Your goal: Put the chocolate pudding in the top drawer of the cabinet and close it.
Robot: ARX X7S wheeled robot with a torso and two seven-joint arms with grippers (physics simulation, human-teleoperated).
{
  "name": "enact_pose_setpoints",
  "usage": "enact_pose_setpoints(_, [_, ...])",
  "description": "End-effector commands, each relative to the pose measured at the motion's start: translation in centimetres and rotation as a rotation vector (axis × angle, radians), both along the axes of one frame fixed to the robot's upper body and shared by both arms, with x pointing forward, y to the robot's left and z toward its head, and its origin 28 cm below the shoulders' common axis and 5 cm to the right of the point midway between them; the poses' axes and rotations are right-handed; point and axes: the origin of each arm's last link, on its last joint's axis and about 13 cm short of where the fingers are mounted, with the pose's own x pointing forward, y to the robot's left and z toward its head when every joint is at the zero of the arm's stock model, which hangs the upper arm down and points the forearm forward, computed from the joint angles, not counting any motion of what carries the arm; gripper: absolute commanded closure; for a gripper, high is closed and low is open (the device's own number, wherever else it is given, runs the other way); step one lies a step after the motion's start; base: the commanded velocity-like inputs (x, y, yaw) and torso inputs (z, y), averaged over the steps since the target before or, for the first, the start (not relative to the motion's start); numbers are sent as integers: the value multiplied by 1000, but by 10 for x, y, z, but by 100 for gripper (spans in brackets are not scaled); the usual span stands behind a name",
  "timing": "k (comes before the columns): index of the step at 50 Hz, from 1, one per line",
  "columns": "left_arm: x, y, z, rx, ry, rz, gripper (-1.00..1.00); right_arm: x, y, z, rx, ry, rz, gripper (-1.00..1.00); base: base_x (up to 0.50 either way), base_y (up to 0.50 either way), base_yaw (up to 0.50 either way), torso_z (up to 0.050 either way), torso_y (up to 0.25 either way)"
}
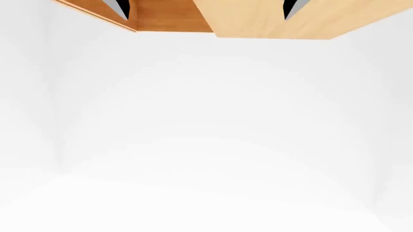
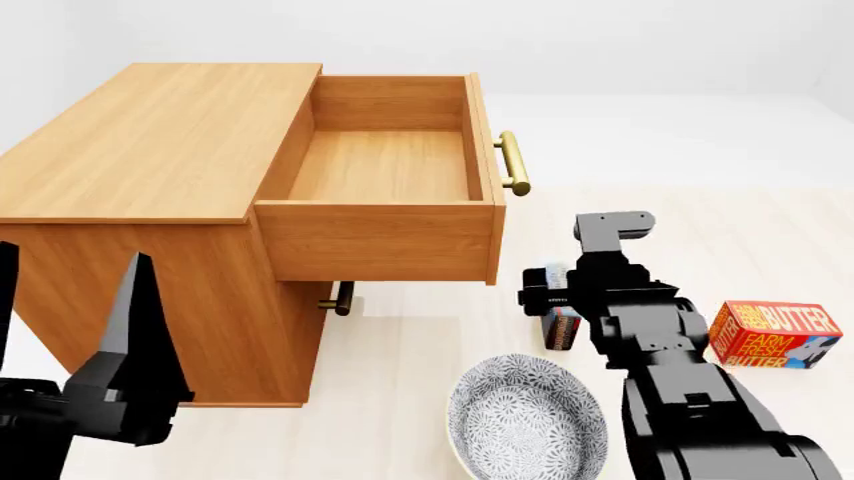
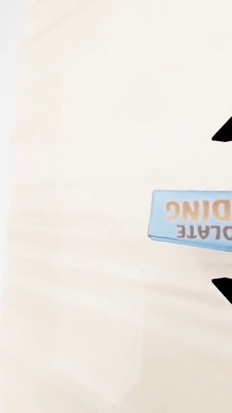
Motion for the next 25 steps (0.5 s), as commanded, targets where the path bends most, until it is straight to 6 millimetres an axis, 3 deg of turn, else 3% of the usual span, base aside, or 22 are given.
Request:
enact_pose_setpoints(1, [1,0,-3,-1,-10,22,-100,-4,0,-7,40,20,-7,-100,0,0,0,0,0])
enact_pose_setpoints(25, [10,-2,-9,7,-66,135,-100,-10,0,-19,50,46,-16,-100,0,0,0,0,0])
